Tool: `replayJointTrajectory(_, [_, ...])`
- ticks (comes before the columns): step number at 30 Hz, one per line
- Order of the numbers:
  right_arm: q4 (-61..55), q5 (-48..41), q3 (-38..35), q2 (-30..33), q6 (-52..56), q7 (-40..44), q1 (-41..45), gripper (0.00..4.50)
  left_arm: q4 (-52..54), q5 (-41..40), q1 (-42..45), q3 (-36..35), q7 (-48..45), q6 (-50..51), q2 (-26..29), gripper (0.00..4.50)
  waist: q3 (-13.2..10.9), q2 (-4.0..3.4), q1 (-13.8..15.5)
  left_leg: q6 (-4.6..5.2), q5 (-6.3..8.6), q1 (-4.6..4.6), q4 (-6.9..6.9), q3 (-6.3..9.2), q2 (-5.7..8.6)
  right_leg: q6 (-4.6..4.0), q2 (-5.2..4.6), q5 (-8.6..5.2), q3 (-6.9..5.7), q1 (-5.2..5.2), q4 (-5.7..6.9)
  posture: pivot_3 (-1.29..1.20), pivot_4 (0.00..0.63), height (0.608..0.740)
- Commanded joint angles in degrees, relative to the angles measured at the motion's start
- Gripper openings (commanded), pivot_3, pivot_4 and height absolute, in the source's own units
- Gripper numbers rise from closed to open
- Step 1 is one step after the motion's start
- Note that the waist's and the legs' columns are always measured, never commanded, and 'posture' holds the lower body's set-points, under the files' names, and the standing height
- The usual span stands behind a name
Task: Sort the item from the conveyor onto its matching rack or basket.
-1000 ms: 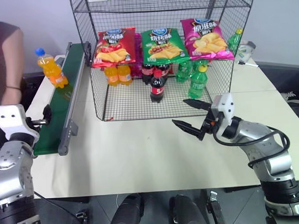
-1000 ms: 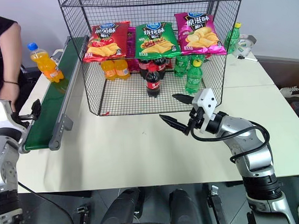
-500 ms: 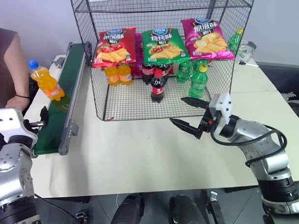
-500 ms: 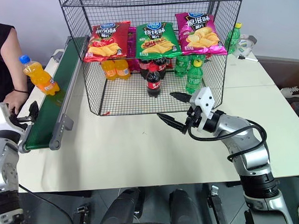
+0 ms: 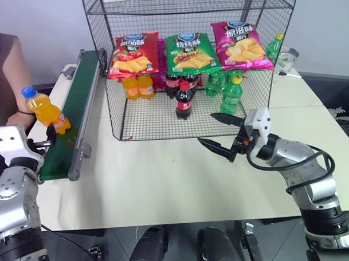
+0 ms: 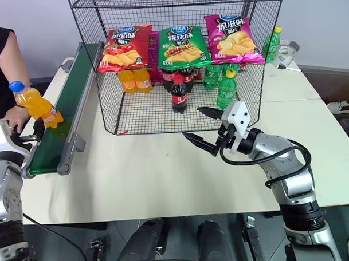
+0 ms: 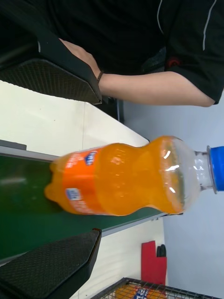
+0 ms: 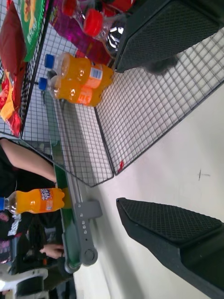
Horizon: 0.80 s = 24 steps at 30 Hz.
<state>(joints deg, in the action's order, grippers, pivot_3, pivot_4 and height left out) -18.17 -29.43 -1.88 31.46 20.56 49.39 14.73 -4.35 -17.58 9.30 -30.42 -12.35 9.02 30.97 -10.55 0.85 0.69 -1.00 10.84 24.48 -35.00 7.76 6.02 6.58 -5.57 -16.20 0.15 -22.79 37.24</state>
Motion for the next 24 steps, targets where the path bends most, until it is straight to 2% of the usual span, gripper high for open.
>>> replayJointTrajectory(1, [-3.45,-1.12,0.50,0.07,0.12,0.57,-0.44,4.50,0.76,-0.56,0.58,-1.75,-0.04,-1.52,0.78,4.47,0.00,0.00,0.00,0.00,0.00,0.00,0.00,0.00,0.00,0.00,0.00,0.00,0.00,0.00,0.00,0.00,0.150,0.740])
replayJointTrajectory(13, [-3.75,-0.81,1.20,-0.63,-0.41,-0.26,-1.30,4.50,1.29,-2.24,0.60,-1.73,-1.11,-0.78,0.58,4.47,0.00,0.00,0.00,0.00,0.00,0.00,-0.01,0.00,0.00,0.00,0.00,0.00,0.00,-0.01,0.00,0.00,0.150,0.740])
replayJointTrajectory(16, [-3.57,-0.72,1.15,-0.59,-0.63,-0.16,-1.42,4.50,1.78,-2.90,0.37,-1.78,-1.22,-0.89,0.30,3.67,0.00,0.00,0.01,0.00,0.00,0.00,-0.01,0.00,0.00,0.00,0.00,0.00,0.00,-0.01,0.00,0.00,0.150,0.740])
replayJointTrajectory(18, [-3.44,-0.65,1.13,-0.58,-0.77,-0.09,-1.49,4.50,2.58,-3.01,-0.05,-1.70,-1.29,-0.83,0.40,2.71,0.00,0.00,0.01,0.00,0.00,-0.01,-0.01,0.00,0.00,0.00,0.00,0.00,0.00,-0.02,0.00,0.00,0.150,0.740])
replayJointTrajectory(24, [-3.01,-0.41,1.12,-0.58,-0.89,0.10,-1.19,4.50,7.91,-7.13,1.39,-2.68,-3.10,-1.52,0.68,2.71,-0.02,0.07,0.06,0.00,0.00,0.00,-0.03,0.01,0.00,0.00,0.00,0.00,-0.01,-0.03,-0.01,0.00,0.150,0.740])
